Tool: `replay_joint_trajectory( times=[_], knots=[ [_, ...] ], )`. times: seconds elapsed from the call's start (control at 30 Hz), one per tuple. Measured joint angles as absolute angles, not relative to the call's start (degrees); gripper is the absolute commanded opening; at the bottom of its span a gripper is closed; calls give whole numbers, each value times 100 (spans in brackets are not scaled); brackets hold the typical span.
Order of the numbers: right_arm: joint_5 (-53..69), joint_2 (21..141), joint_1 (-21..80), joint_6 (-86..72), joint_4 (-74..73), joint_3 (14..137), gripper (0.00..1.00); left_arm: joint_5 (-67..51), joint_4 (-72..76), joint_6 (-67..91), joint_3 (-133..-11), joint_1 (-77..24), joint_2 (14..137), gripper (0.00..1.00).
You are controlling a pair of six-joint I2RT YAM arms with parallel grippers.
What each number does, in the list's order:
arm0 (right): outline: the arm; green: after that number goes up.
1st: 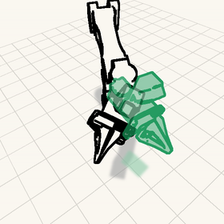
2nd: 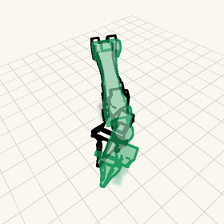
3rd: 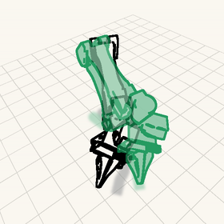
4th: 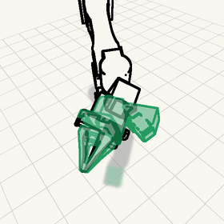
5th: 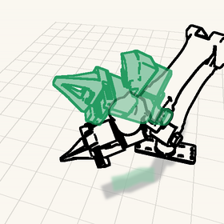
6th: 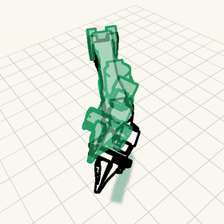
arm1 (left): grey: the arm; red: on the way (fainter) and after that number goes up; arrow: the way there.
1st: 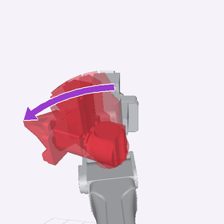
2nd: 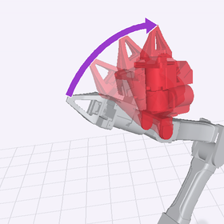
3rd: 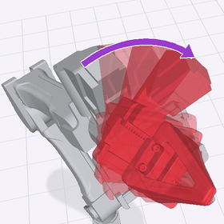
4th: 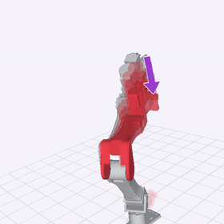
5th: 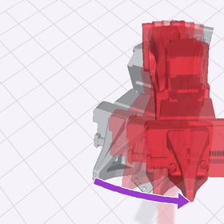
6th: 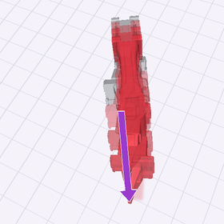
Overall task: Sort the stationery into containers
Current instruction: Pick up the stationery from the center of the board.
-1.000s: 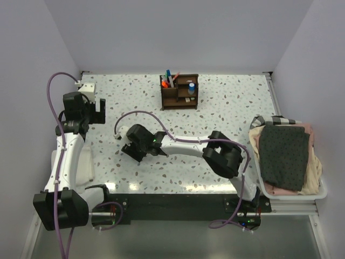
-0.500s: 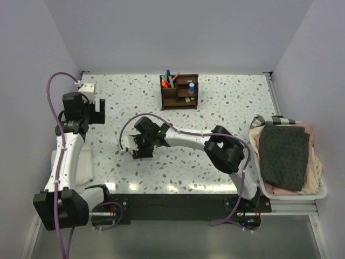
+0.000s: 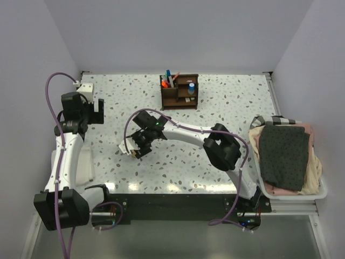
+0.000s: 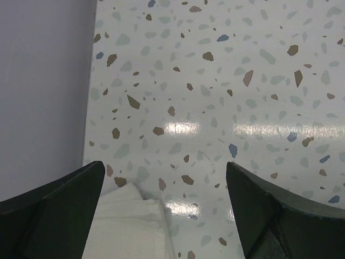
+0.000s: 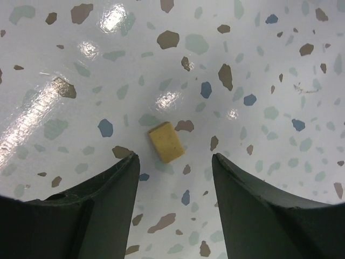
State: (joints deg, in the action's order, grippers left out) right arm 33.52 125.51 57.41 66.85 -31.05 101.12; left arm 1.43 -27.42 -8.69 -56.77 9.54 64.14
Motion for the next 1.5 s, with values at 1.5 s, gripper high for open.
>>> replay_joint_trajectory(
  times=[1.5],
  knots=[
    [3621, 14580, 5730, 7459, -5680, 13004, 45, 128, -2703, -867, -5634, 963, 6488, 100]
  ],
)
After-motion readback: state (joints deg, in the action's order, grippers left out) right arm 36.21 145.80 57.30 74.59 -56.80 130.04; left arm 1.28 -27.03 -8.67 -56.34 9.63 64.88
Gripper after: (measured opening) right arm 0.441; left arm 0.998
